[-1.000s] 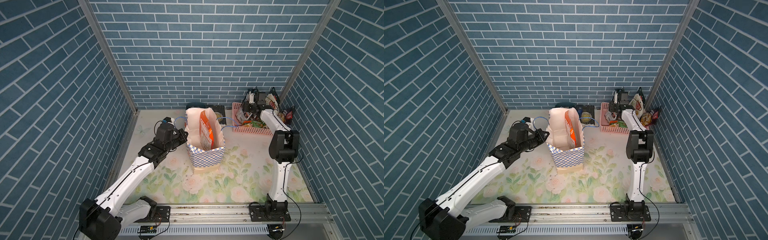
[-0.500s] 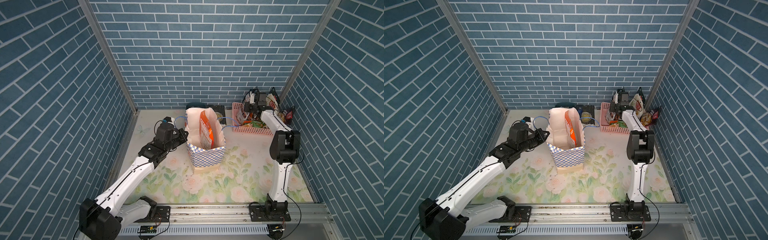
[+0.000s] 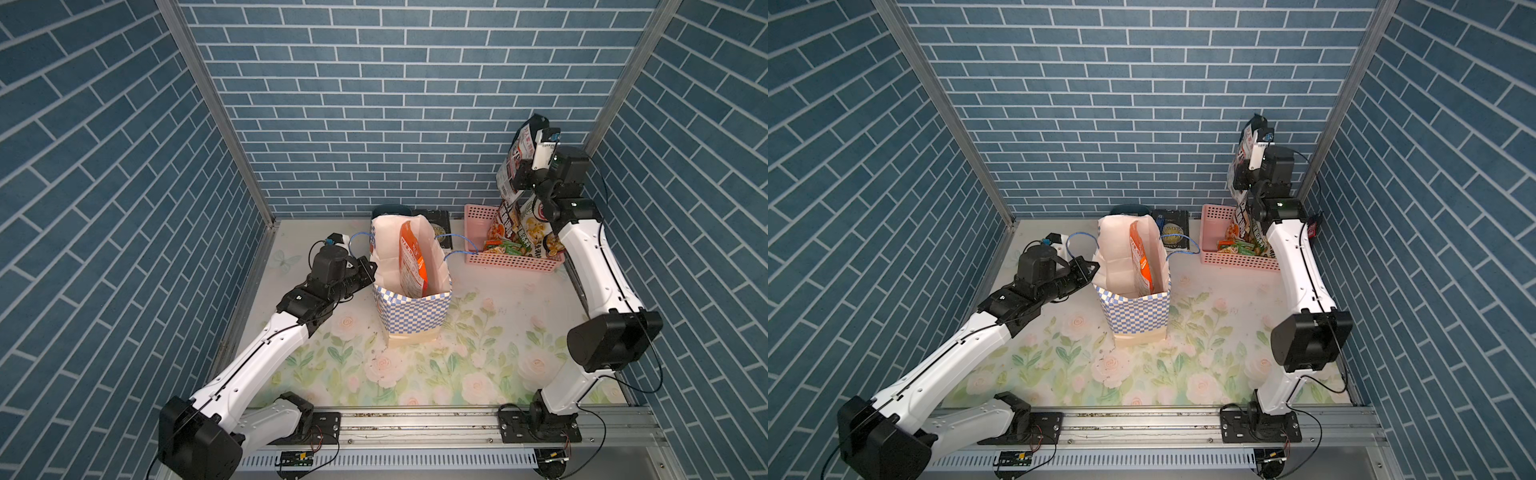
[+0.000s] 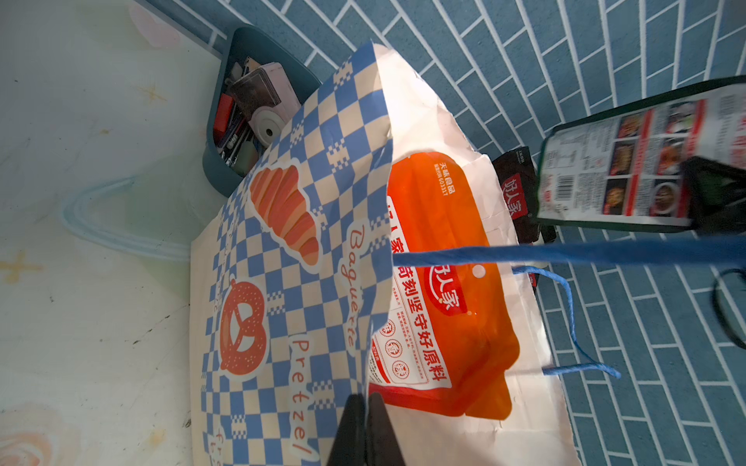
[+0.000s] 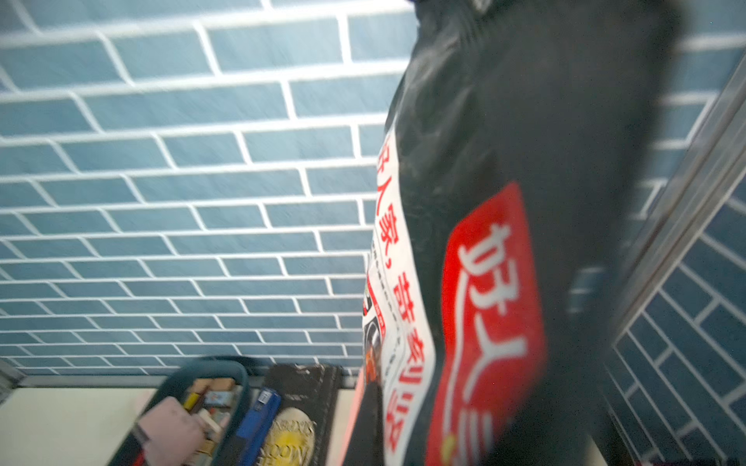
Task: Place the condiment packets inside the bag
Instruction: Pick up the condiment packet from the storage box, then place the condiment packet in the paper bag.
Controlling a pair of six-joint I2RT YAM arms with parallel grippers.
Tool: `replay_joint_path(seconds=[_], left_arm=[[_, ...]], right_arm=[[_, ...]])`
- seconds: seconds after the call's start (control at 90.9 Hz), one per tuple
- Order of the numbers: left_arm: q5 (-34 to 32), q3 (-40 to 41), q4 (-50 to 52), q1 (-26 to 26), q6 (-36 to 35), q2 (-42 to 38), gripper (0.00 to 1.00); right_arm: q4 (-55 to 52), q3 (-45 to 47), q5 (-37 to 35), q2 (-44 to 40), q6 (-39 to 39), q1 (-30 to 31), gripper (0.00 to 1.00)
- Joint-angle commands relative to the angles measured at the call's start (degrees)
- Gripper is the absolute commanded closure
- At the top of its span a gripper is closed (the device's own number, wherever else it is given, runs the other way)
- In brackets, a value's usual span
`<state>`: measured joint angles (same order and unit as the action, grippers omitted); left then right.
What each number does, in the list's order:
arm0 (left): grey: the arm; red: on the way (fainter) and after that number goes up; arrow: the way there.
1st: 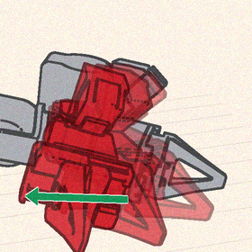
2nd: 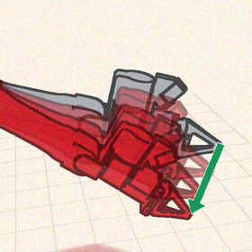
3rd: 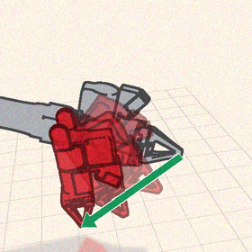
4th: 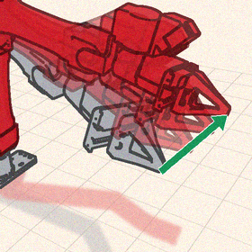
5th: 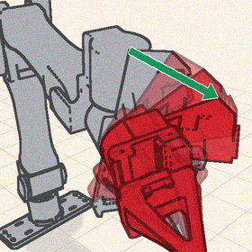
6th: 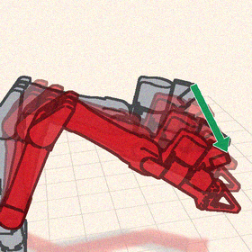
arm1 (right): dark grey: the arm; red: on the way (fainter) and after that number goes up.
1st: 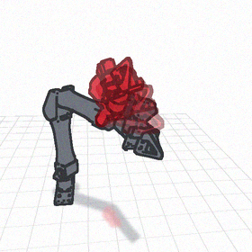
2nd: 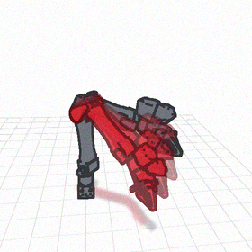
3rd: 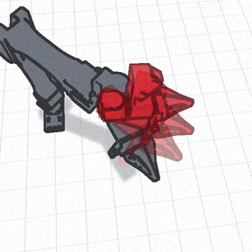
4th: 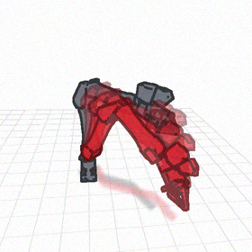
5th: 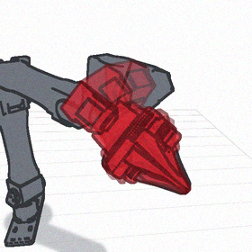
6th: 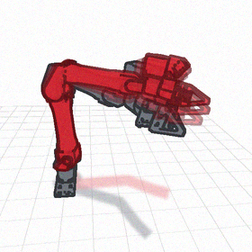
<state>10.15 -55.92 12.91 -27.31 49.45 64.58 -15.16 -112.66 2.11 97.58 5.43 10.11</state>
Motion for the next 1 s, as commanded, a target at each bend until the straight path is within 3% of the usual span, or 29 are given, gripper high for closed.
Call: replay_joint_path(seconds=[0.0,0.121,0.242,0.539,0.704,0.99], left_arm=[[0.3,0.0,-0.6,-0.5,-0.8,0.5,1.0],[0.3,0.0,-0.7,-0.5,-1.0,0.8,1.0],[0.5,-0.2,-0.8,-0.4,-1.1,1.3,1.0],[0.6,-0.4,-0.9,-0.4,-1.3,1.6,1.0],[0.6,-0.8,-0.8,-0.5,-1.5,1.8,1.0],[0.5,-0.5,-1.1,-0.5,-1.4,1.9,1.0]], right_arm=[[0.0,-4.3,6.4,-4.3,-2.0,5.2,1.0],[-0.7,-5.4,10.3,-8.4,-0.7,11.2,1.0],[3.4,-2.3,16.0,-12.3,5.7,14.9,1.0],[17.9,19.5,20.0,-22.8,21.1,20.4,1.0],[21.5,26.3,22.4,-24.3,26.2,22.7,1.0],[23.3,28.1,26.1,-23.7,28.5,25.9,1.0]])
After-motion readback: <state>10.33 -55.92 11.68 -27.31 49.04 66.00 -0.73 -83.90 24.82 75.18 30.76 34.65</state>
